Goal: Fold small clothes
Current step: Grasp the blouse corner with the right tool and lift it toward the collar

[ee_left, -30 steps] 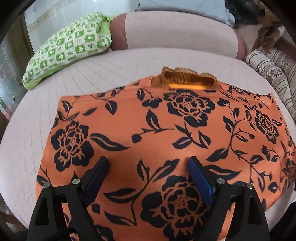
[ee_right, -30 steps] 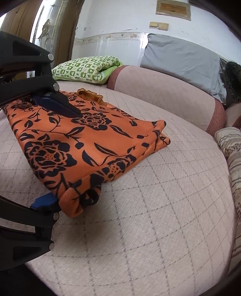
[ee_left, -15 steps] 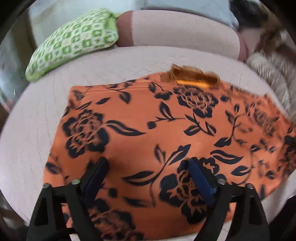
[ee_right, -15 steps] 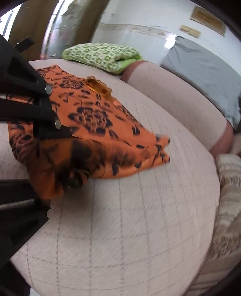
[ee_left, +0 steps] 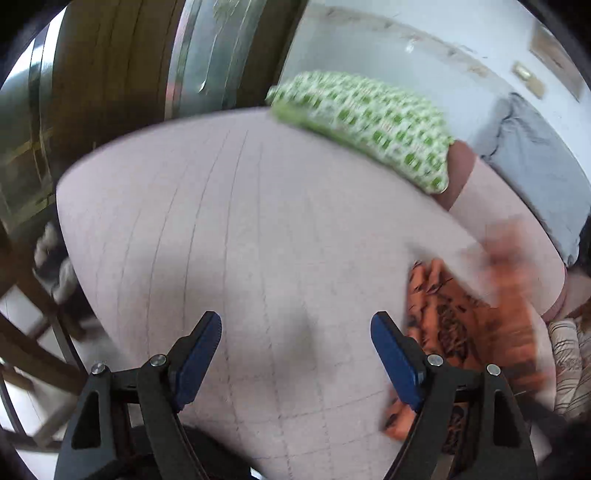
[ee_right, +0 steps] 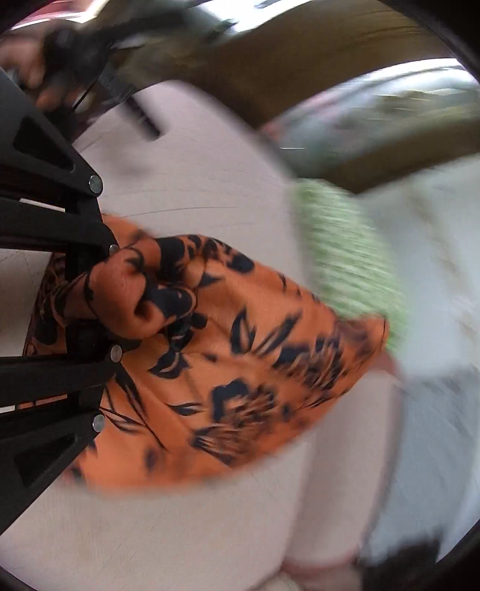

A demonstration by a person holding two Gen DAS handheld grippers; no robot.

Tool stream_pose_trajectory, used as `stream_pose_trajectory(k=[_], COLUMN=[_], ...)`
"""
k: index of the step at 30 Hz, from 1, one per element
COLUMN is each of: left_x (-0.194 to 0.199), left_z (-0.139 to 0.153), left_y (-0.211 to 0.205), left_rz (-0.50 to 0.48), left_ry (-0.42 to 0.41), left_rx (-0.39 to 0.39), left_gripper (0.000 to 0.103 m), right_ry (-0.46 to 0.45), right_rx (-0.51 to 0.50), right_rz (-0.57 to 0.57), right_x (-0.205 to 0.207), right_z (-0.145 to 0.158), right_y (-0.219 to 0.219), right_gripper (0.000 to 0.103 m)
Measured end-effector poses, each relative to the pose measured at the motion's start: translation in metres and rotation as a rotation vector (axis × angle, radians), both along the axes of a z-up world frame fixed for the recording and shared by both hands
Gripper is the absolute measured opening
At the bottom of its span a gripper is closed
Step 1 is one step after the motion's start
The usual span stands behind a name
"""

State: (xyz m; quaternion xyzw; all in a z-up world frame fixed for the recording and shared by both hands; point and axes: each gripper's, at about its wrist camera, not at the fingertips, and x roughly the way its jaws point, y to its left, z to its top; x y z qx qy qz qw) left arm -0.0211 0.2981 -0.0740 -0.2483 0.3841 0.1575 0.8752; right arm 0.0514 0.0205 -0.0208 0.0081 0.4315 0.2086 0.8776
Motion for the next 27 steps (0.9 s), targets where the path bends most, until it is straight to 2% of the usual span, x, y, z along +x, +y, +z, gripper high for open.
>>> stream_pose_trajectory(k=[1, 2, 3, 5, 6, 7, 9, 11, 12, 13, 14, 15, 17, 18, 20, 23, 24, 25, 27], left_x=[-0.001, 0.0, 0.0, 0.004, 0.004, 0.009, 0.007, 0.002, 0.002, 0.001, -0.002, -0.004, -0.008, -0.01, -0.01, -0.008, -0.007, -0.005, 0.003], left_z=[-0.001, 0.002, 0.004, 0.004, 0.004, 0.003, 0.004, 0.004, 0.004, 0.004, 0.004, 0.004, 0.006, 0.008, 0.011, 0.02, 0.023, 0.024, 0.019], left_y=[0.001, -0.001, -0.004, -0.011, -0.012, -0.014, -0.015, -0.013, -0.014, -0.015, -0.015, -0.014, -0.014, -0.016, -0.024, -0.051, -0.06, -0.068, -0.08], left_rz=[-0.011, -0.042, -0.053, -0.067, -0.075, -0.082, -0.085, -0.085, -0.086, -0.085, -0.085, -0.086, -0.094, -0.112, -0.169, -0.305, -0.342, -0.374, -0.404], left_ry=[-0.001, -0.033, -0.045, -0.058, -0.06, -0.06, -0.072, -0.078, -0.079, -0.078, -0.077, -0.078, -0.089, -0.095, -0.104, -0.124, -0.131, -0.132, -0.085], left_rx=[-0.026, -0.022, 0.008, 0.046, 0.04, 0.029, 0.02, 0.019, 0.022, 0.022, 0.022, 0.023, 0.028, 0.028, 0.004, -0.038, -0.041, -0.051, -0.097], left_gripper=[0.083, 0.083, 0.083, 0.083, 0.083, 0.083, 0.083, 0.083, 0.083, 0.083, 0.083, 0.083, 0.083, 0.083, 0.083, 0.083, 0.083, 0.083, 0.083], right_ry=[0.087, 0.146, 0.146, 0.157, 0.101, 0.101, 0.074, 0.066, 0.087, 0.174, 0.174, 0.217, 0.21, 0.21, 0.213, 0.117, 0.109, 0.109, 0.126], right_rx=[-0.028, 0.039, 0.039, 0.103, 0.105, 0.105, 0.129, 0.14, 0.128, 0.11, 0.11, 0.141, 0.254, 0.254, 0.333, 0.387, 0.42, 0.42, 0.428], right_rz=[0.026, -0.002, -0.002, -0.01, 0.012, 0.012, 0.01, 0.022, 0.052, 0.129, 0.129, 0.137, 0.109, 0.109, 0.107, 0.061, -0.024, -0.024, -0.089], right_x=[0.009, 0.015, 0.015, 0.015, 0.011, 0.011, 0.009, 0.005, 0.004, 0.003, 0.003, 0.003, 0.0, 0.0, -0.001, -0.013, -0.017, -0.017, -0.022], right_z=[-0.027, -0.049, -0.049, -0.03, -0.002, -0.002, 0.018, 0.024, 0.015, -0.016, -0.016, -0.042, -0.036, -0.036, -0.023, 0.0, 0.001, 0.001, -0.011], right_y=[0.014, 0.015, 0.015, 0.005, 0.001, 0.001, -0.002, 0.003, 0.012, 0.028, 0.028, 0.023, 0.001, 0.001, -0.018, -0.061, -0.094, -0.094, -0.121], right_gripper=[0.016, 0.016, 0.016, 0.015, 0.015, 0.015, 0.015, 0.019, 0.026, 0.03, 0.033, 0.034, 0.038, 0.056, 0.075, 0.075, 0.075, 0.076, 0.076])
